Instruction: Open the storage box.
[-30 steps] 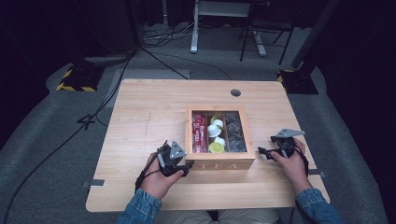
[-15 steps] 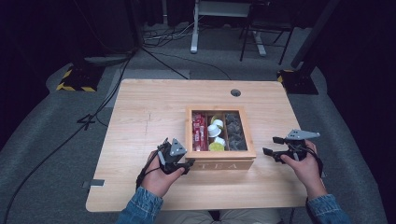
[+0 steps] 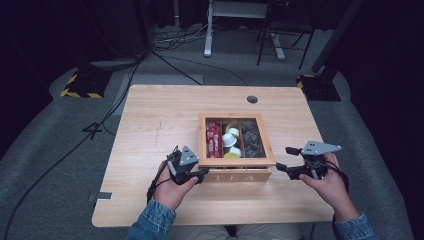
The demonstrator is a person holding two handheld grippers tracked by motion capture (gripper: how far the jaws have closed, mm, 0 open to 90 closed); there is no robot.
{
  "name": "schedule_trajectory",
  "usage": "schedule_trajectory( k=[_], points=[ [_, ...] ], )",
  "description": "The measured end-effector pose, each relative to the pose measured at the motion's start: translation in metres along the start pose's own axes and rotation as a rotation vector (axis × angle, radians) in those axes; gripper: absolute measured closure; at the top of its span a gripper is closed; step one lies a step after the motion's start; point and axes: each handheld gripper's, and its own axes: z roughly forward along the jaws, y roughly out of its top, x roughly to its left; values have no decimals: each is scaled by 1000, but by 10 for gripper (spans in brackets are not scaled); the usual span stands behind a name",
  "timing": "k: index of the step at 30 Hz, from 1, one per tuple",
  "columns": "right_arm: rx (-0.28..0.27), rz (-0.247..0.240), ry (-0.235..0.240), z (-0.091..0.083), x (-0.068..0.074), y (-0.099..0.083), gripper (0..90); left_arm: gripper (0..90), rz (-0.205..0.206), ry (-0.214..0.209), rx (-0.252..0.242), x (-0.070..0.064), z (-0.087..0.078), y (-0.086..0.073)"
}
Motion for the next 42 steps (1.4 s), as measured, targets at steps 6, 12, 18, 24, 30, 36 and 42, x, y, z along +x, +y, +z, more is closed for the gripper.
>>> schedule_trajectory(
  k=[6,12,18,24,30,36,42],
  points=[
    [3,6,41,9,5,-2,243,541,-21,0,-40,0,-2,0],
    [-50,-19,46,24,13,-3,234,541,-8,6,-37,0,-1,0],
    [-115,-66,17,33,15,-1,226,545,-16,-1,-52,0,-1,-1],
    [-134,-80,31,34,14,-1,234,543,-21,-17,-79,2,2,-4],
    [-152,-106,19,33,15,2,249,490,-22,-8,-112,5,0,-4],
    [-180,-116,8,30,14,10,260,451,-51,34,-128,13,-9,-7],
    [-209,-120,8,29,12,19,268,387,-54,85,-117,24,-18,-14]
  ],
)
